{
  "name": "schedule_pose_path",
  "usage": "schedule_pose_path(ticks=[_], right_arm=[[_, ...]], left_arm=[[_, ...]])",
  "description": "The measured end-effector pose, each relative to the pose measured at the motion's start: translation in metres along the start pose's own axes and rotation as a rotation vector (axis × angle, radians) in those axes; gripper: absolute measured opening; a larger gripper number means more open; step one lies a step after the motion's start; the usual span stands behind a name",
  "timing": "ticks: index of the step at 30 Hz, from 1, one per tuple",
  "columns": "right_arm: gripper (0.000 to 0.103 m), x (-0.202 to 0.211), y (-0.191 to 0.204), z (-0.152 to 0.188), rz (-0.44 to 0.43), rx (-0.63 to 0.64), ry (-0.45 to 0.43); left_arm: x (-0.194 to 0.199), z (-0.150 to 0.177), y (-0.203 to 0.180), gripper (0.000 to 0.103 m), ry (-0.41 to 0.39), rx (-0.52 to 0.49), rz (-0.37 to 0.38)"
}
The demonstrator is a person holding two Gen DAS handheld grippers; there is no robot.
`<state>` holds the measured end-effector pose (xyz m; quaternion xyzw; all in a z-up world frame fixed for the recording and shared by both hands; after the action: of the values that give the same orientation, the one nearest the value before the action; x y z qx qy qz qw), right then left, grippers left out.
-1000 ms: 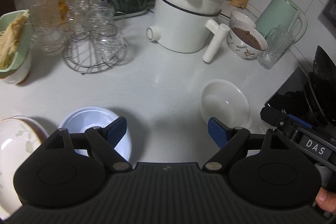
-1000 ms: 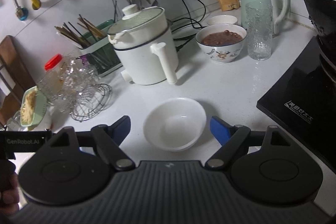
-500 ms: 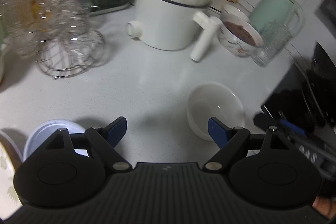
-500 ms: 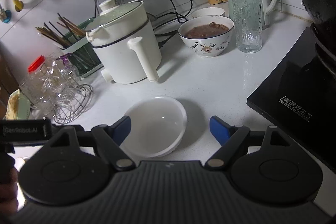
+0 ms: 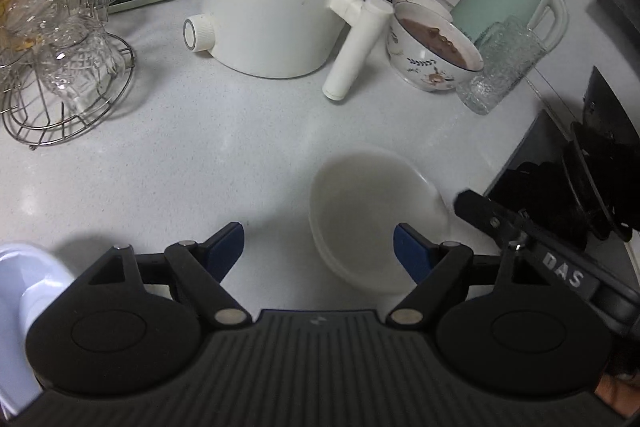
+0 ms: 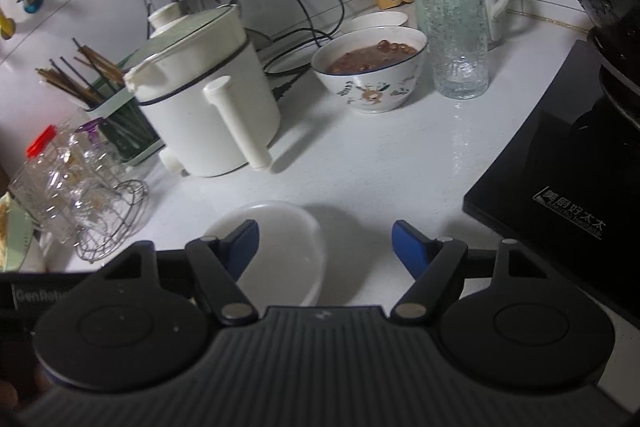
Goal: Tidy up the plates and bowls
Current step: 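Move both tools to the white ceramic bowl by the rice cooker, then close both tools on the rim of the white bowl, then lift the white bowl and carry it over the nested blue bowls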
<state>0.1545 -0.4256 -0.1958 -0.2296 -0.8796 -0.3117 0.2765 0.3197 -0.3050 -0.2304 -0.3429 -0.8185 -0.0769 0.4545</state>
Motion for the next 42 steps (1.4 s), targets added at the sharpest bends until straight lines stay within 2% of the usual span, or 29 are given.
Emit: schedule_pose_path(ticks=[7,8,12,15,17,18,20,31,42], right_arm=[[0.057,-0.015,-0.013,0.008,-0.011,-0.047,0.064],[0.053,-0.017,-0.014,0.009,-0.016,-0.053,0.075],[0.044,-0.024,-0.014,0.014,-0.029,-0.064,0.1],[0.034,-0.028,-0.012,0.016,-0.04,-0.066,0.114],[0.022,-0.03,-0.011,0.017,-0.046,-0.066,0.119],[0.02,-0.031,-0.01,0.017,-0.046,-0.07,0.117],[0.013,-0.031,-0.009,0.017,-0.057,-0.076,0.113],[0.011,-0.026,-0.004,0.016,-0.063,-0.085,0.119],[0.012,-0.006,0.018,0.012,-0.117,-0.087,0.112]], left_arm=[[-0.023,-0.005,0.008,0.062,0.031,0.056,0.032],[-0.025,-0.005,0.008,0.057,0.033,0.059,0.037],[-0.031,-0.007,0.007,0.039,0.036,0.053,0.046],[-0.034,-0.007,0.006,0.025,0.044,0.045,0.049],[-0.034,-0.008,0.004,0.019,0.045,0.029,0.05],[-0.033,-0.008,0.003,0.017,0.045,0.022,0.054],[-0.033,-0.007,0.002,0.015,0.045,0.025,0.064],[-0.014,-0.002,0.009,0.015,0.04,0.095,0.121],[0.024,-0.001,0.019,0.015,0.003,0.173,0.085]])
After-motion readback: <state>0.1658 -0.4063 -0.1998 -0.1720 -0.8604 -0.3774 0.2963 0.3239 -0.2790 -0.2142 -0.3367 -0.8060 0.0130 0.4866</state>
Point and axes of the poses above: each gripper's, at about its wrist camera, not at the fingertips, and x roughly against the way its jaws point, y to its left, z to its underside, the point moved 8 cm from there along -x, roughly the way its jaws point, and after that the axes turned 11 degrees about -x, right-handed, at the moved point
